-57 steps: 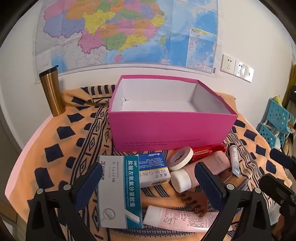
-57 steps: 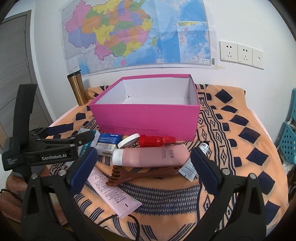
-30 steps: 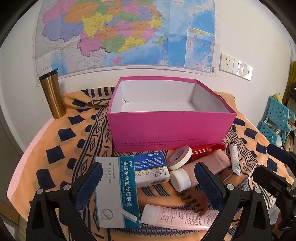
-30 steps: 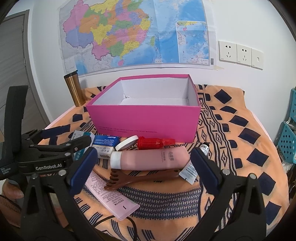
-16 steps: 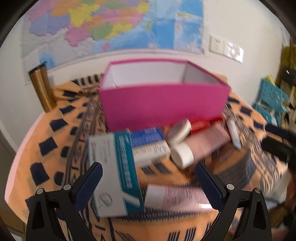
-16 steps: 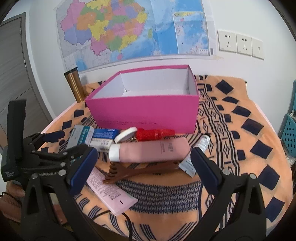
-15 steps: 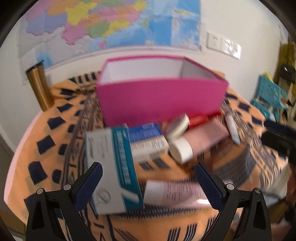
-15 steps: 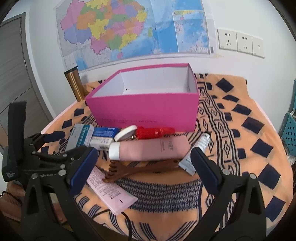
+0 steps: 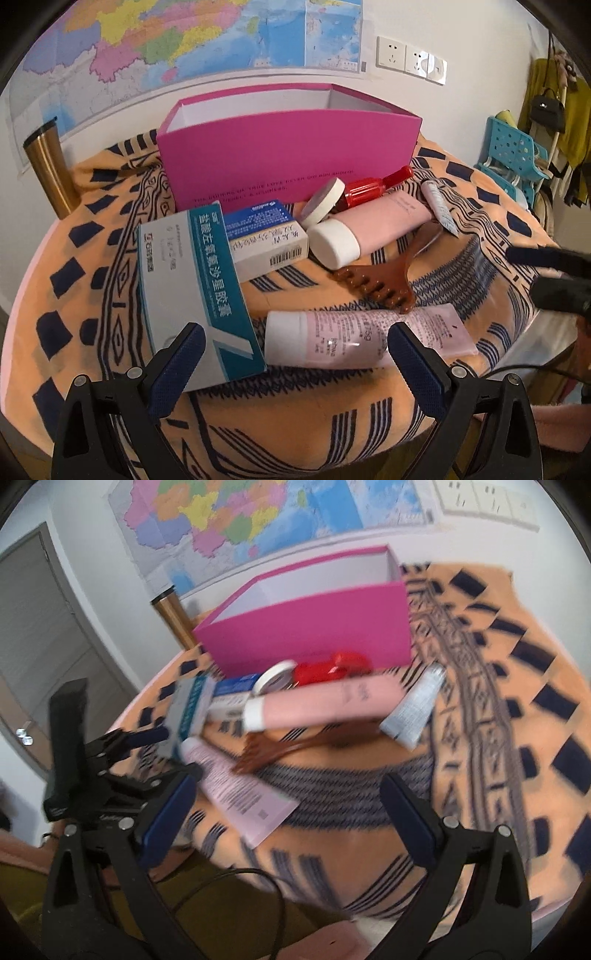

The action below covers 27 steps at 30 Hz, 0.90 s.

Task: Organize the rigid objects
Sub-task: 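Move the left gripper down toward the pink-and-white lotion tube, then close the left gripper on the lotion tube and lift it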

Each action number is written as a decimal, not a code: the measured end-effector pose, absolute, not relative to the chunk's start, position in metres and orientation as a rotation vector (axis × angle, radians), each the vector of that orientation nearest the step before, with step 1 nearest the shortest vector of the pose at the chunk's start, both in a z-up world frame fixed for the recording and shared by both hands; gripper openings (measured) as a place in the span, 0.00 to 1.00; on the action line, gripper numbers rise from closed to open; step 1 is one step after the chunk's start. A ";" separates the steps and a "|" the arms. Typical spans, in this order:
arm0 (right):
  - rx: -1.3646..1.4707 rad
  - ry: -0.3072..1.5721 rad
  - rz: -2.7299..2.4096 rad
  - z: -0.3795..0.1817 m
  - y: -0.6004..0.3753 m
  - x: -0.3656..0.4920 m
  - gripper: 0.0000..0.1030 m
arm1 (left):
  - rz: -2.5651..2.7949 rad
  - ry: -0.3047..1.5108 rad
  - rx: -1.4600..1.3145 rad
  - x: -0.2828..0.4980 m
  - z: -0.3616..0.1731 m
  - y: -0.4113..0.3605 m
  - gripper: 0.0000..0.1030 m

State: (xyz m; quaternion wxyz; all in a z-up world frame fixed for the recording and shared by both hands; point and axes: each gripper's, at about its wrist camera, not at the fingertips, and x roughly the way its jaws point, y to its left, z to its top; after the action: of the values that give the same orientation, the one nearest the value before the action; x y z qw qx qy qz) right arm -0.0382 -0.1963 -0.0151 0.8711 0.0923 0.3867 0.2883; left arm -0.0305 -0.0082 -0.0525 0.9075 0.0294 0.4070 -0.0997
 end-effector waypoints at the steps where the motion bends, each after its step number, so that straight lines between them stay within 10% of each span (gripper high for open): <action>1: 0.196 0.823 0.612 -0.018 -0.196 -0.038 0.92 | -0.211 0.842 0.054 -0.030 -0.053 -0.007 0.96; 5: 0.217 0.908 0.672 -0.036 -0.186 -0.036 0.72 | -0.226 0.843 0.042 -0.029 -0.053 -0.004 0.91; 27: 0.229 0.978 0.702 -0.058 -0.169 -0.032 0.55 | -0.339 0.837 0.001 -0.023 -0.049 0.004 0.83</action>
State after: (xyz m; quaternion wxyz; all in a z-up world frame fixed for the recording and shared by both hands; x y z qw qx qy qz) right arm -0.0324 -0.1685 -0.0579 0.8182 0.1073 0.4588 0.3294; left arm -0.0227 0.0036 -0.0492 0.8998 0.0006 0.4045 -0.1637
